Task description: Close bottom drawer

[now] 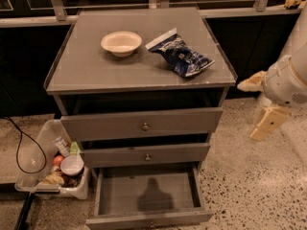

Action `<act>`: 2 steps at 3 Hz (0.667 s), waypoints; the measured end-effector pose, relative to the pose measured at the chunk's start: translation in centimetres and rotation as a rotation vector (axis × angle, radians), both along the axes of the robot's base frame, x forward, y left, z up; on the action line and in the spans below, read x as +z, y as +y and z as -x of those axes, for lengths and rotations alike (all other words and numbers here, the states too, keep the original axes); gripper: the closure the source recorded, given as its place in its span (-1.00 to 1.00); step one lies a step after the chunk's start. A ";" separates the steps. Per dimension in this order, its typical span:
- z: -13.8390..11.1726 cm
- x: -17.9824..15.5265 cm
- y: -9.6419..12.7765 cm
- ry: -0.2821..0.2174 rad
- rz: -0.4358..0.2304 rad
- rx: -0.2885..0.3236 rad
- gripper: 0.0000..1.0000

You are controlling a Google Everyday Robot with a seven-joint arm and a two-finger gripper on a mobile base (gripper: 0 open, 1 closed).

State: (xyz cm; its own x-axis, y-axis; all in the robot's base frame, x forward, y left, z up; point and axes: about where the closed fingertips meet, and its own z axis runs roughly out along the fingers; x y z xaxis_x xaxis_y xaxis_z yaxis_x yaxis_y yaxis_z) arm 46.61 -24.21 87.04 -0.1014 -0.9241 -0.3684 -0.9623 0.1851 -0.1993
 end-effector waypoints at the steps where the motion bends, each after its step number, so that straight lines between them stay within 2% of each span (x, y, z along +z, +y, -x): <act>1: 0.2 -6.0 -1.5 0.037 -0.068 0.001 -0.15; 2: 0.2 -6.6 -1.7 0.041 -0.072 0.002 0.32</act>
Offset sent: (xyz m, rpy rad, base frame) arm -0.0018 -0.0135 -0.0540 0.0622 0.0329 0.0009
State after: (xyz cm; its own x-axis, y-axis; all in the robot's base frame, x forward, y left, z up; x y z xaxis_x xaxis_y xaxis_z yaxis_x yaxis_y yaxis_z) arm 46.45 -25.86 80.48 -0.1161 -0.8956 -0.4295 -0.9698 0.1955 -0.1455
